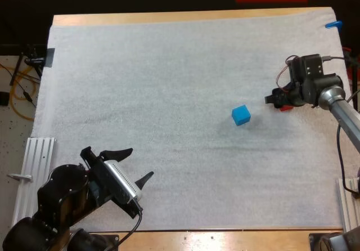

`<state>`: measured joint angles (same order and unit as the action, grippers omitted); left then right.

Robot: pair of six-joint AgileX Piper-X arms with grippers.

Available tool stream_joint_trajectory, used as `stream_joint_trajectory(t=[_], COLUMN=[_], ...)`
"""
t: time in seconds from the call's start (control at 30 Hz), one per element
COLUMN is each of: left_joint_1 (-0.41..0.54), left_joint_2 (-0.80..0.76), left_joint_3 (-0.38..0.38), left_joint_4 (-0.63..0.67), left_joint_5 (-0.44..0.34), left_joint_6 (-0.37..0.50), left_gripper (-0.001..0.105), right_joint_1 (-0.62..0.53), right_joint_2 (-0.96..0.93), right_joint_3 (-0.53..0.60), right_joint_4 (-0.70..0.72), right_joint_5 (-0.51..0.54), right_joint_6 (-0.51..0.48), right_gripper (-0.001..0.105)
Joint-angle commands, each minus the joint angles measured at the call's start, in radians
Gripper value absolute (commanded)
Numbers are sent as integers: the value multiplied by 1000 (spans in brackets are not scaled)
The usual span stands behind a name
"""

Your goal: Stack red cube on blue cube

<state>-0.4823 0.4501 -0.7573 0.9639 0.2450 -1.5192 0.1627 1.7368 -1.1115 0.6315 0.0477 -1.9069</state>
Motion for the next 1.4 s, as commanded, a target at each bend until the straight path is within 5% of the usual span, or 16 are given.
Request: stream_joint_trajectory(t=[0.0,0.2,0.37,0.43,0.83,1.37], left_joint_1=[-3,-3,-3,-3,-3,-3], left_joint_2=[0,0,0,0,0,0], left_joint_3=[-8,-8,-8,-8,-8,-8], left_joint_4=[-7,-7,-7,-7,-7,-7], left_joint_5=[6,6,6,6,6,6], left_joint_6=[0,0,0,0,0,0], left_gripper=[63,63,63,63,63,63], right_joint_1=[-2,-2,-2,-2,83,353], right_joint_2=[6,42,37,21,-184,-178], right_joint_3=[-7,-7,-7,-7,-10,-10], right_joint_4=[-8,-5,0,3,109,100], right_joint_5=[-22,-29,-30,-30,-21,39], right_joint_6=[-13,-13,-16,-20,-26,135], right_gripper=[67,62,32,28,28,28])
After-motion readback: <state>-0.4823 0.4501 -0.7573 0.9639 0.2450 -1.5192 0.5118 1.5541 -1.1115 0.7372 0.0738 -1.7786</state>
